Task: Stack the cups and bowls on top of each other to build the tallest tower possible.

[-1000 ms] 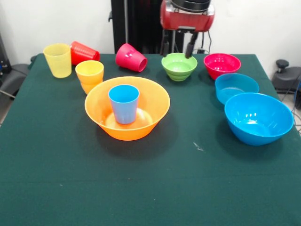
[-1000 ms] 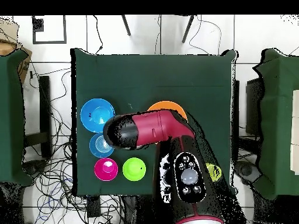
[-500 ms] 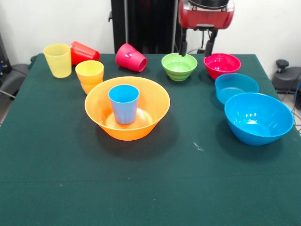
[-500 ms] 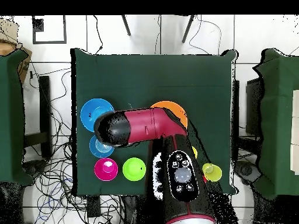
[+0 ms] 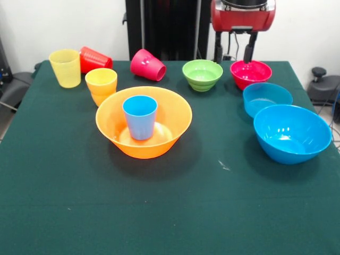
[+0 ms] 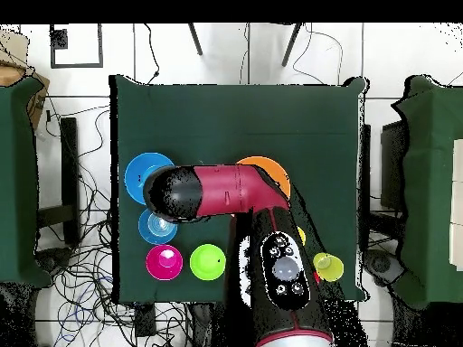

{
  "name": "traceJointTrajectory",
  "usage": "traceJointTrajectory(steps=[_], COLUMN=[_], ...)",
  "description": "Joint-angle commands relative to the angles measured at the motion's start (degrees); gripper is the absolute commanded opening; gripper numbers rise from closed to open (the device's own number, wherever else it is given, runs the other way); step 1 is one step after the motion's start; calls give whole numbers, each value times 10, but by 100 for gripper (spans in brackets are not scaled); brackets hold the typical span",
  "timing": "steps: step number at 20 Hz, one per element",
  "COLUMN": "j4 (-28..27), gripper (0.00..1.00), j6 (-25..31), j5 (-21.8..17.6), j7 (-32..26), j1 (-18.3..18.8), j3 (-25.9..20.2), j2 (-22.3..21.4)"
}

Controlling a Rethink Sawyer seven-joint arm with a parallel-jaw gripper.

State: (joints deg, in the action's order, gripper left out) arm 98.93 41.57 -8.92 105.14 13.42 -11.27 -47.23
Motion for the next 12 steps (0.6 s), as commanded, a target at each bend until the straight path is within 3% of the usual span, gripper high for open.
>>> traceJointTrajectory(steps=[1, 12], j4=[3, 5], gripper=[100, 100], j6=[-65, -120], j5=[42, 62], j7=[47, 75], j1=[14, -3], j3=[-53, -35], j2=[55, 62])
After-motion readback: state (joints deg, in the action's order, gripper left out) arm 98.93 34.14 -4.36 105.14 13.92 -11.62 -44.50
